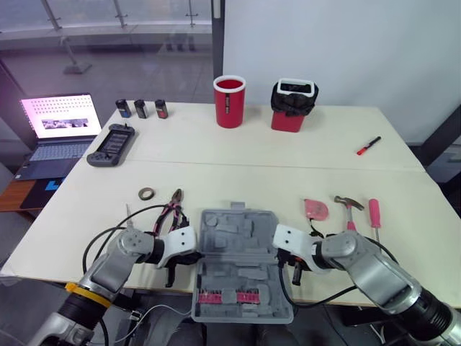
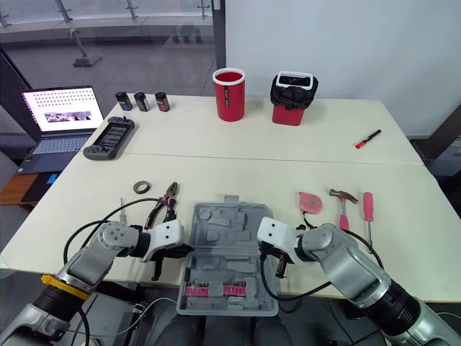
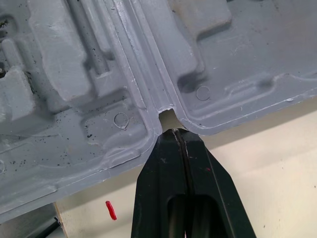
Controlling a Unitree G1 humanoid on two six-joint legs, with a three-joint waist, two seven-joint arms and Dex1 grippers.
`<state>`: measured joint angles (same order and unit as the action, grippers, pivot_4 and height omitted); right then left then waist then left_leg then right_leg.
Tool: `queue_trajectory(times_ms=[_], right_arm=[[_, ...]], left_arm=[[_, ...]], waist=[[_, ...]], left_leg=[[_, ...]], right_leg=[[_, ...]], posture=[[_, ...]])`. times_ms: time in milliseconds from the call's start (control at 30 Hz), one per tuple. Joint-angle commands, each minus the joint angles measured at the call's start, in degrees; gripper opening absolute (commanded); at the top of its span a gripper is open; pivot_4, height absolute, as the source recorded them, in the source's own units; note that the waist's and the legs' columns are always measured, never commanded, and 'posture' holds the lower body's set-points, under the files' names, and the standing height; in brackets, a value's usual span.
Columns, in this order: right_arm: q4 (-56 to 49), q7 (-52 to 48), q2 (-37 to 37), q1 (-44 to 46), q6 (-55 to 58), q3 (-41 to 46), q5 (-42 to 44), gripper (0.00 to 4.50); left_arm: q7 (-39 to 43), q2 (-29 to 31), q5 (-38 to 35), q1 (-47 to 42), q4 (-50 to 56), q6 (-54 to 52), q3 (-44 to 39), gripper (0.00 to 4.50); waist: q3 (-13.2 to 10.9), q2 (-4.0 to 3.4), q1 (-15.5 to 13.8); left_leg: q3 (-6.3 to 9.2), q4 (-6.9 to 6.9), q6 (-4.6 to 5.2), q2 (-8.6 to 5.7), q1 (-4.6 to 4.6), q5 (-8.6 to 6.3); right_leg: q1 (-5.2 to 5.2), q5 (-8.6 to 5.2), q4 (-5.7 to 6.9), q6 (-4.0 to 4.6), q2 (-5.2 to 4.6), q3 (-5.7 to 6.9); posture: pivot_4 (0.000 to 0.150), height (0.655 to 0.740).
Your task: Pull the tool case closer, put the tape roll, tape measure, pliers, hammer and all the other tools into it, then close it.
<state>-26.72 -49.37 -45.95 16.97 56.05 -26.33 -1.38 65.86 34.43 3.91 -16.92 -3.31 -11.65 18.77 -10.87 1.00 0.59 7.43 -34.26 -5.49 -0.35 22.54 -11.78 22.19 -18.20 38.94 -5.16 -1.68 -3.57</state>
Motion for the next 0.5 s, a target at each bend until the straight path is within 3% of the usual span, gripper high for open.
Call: queue_trajectory(times_ms=[33, 500], right_arm=[[-1.32, 0.28, -0.7, -0.63, -0.04, 1.22, 0.93, 0.0], [-2.44, 0.55, -1.34, -1.92, -0.08, 1.81, 2.52, 0.0]], left_arm=[[0.12, -2.37, 0.03, -0.71, -0.5, 0.68, 3.16, 0.07], [0.28, -0.5, -0.19, 0.09, -1.11, 1.03, 1.27, 0.07]], waist=[[0.0, 0.0, 0.0], [-0.01, 0.01, 0.29]], left_leg=[[0.0, -0.02, 0.0, 0.0, 0.0, 0.0], [0.0, 0.02, 0.0, 0.01, 0.03, 0.0]], right_leg=[[-0.01, -0.01, 0.0, 0.01, 0.0, 0.0], [0.05, -0.01, -0.01, -0.01, 0.02, 0.0]], posture=[[0.15, 0.7387], [0.15, 0.7387]])
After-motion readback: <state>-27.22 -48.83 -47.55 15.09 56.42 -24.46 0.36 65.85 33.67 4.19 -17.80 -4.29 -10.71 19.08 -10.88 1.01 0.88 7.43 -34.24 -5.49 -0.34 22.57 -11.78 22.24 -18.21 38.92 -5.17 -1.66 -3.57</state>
